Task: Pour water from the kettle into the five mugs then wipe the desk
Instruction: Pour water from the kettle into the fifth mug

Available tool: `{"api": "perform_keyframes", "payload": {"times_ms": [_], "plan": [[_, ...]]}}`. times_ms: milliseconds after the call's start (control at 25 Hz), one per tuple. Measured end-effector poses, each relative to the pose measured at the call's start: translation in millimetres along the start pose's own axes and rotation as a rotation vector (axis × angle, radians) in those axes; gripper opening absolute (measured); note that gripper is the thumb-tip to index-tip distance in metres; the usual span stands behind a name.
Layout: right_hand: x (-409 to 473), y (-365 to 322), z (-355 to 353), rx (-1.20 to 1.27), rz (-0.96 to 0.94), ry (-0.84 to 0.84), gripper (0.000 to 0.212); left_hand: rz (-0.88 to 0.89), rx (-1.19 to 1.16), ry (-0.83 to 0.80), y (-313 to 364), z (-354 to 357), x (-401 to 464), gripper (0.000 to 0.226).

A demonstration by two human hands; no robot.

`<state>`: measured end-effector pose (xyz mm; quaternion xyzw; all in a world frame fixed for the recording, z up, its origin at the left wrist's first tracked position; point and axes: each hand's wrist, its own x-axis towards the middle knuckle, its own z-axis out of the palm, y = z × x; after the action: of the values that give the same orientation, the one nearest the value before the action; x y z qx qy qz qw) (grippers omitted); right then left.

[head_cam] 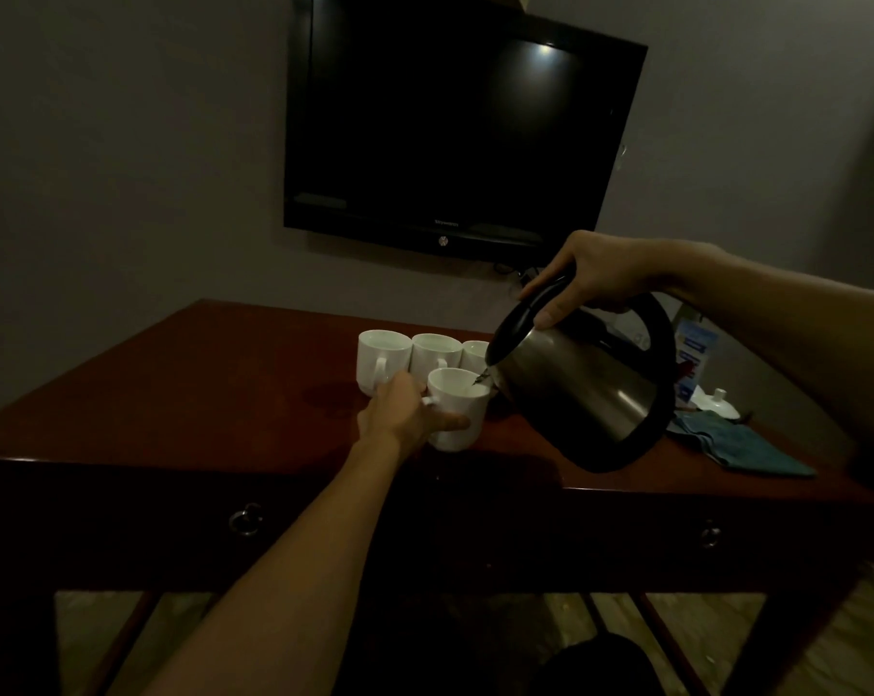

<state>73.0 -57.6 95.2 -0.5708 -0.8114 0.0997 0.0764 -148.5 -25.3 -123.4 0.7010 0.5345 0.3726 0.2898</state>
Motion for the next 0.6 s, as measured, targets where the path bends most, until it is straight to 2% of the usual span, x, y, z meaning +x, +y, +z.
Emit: {"api": "perform_keyframes", "payload": {"times_ms": [160, 320, 480, 600], "plan": [[-0.1, 0.1, 0.2, -0.037, -0.005, 0.008, 0.047, 0.000, 0.011, -0.008, 0.1, -0.5, -0.1, 0.043], [0.9, -0.4, -0.8, -0.010, 0.010, 0.001, 0.052, 0.001, 0.009, -0.010, 0.6, -0.1, -0.5, 0.043], [0.5, -1.7, -0.8, -0.032, 0.015, 0.013, 0.042, -0.002, 0.019, -0.003, 0.6, -0.2, -1.0, 0.042], [2.4, 0.5, -1.5, -0.030, 0.022, 0.011, 0.046, 0.005, 0.017, -0.010, 1.0, -0.8, -1.2, 0.042]]}}
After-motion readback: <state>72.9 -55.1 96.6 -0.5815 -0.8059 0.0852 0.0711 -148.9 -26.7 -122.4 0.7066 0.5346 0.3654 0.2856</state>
